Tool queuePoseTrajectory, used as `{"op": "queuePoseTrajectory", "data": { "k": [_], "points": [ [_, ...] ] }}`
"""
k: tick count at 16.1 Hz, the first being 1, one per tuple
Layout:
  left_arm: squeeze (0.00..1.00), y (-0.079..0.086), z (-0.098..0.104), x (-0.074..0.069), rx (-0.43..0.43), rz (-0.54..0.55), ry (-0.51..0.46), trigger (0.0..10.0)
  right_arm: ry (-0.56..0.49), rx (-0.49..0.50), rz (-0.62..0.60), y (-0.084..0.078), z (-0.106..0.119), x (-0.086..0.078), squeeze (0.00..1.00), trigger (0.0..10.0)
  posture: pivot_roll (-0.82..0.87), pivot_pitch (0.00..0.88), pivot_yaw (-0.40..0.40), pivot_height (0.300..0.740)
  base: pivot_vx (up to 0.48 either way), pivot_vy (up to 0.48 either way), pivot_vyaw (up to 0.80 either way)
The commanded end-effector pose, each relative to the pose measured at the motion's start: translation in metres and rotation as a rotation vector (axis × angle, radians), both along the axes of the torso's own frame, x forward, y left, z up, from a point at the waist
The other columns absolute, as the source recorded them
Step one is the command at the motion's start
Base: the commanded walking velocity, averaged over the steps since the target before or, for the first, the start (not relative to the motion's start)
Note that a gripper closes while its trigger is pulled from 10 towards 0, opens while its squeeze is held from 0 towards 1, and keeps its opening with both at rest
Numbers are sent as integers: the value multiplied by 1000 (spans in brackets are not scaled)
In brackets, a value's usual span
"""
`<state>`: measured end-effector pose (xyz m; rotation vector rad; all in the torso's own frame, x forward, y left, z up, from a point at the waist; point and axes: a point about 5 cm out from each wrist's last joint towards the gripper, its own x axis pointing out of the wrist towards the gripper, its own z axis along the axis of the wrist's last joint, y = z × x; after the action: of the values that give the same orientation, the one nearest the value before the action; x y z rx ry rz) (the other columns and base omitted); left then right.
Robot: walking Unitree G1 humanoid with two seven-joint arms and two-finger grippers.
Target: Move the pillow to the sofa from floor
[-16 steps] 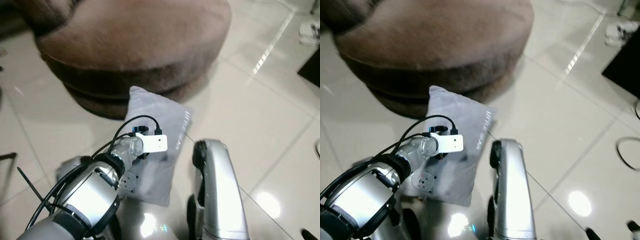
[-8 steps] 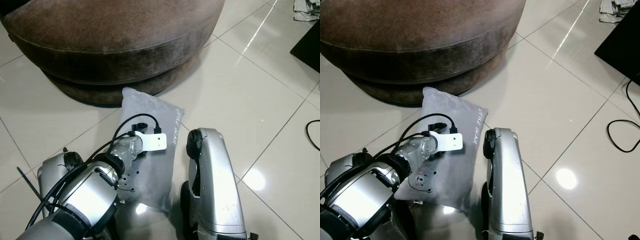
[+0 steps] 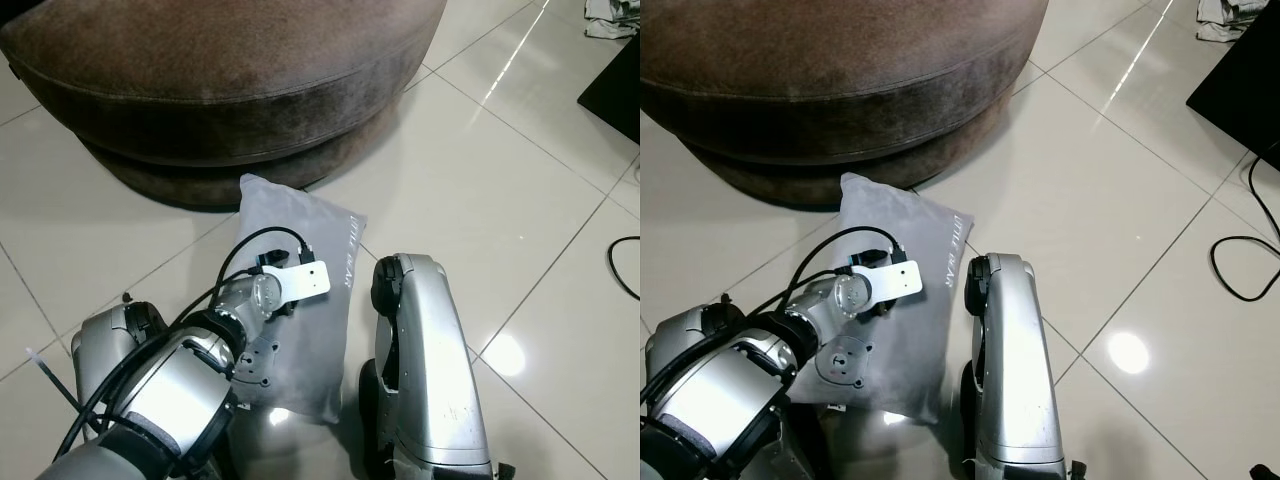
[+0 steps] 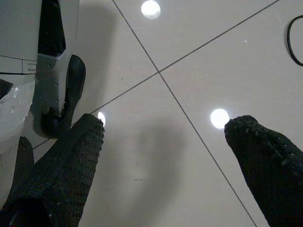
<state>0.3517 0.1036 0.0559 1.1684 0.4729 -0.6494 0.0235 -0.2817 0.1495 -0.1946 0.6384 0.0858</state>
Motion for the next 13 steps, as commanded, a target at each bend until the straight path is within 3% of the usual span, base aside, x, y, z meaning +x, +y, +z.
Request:
{"op": "queuePoseTrajectory", "data": {
  "k": [1,4,7,8,9,10,11,12,13],
  "points": [
    [1000,-1,-14,-10,-14,16,55,10000,28,-1,-5,-1,-2,-4,0,10000,-683,372,-78,306,0,0,0],
    [1000,-1,-14,-10,16,3,44,10000,39,9,-2,0,-7,-4,0,10000,-676,357,-77,306,0,0,0],
    [1000,-1,-16,-12,-9,25,63,10000,40,12,6,2,-10,-3,0,10000,-673,356,-76,306,0,0,0],
    [1000,-1,-16,-12,-6,18,67,706,39,10,6,1,-10,-3,0,10000,-672,354,-76,306,0,0,0],
    [1000,-6,-20,-17,-132,40,177,706,44,9,4,1,-10,-4,0,10000,-672,353,-78,306,0,0,0],
    [302,-4,-19,-16,-92,32,149,0,48,6,5,1,-11,-5,0,10000,-672,353,-78,306,0,0,0],
    [302,0,-18,-13,-25,18,99,0,54,1,6,0,-12,-6,0,10000,-673,353,-80,306,0,0,0],
    [0,1,-19,-15,-32,27,125,0,55,1,8,1,-12,-6,0,10000,-673,353,-80,306,0,0,0],
    [0,2,-22,-18,-73,58,178,0,57,-1,8,0,-12,-6,0,10000,-673,354,-82,306,0,0,0]
  ]
}}
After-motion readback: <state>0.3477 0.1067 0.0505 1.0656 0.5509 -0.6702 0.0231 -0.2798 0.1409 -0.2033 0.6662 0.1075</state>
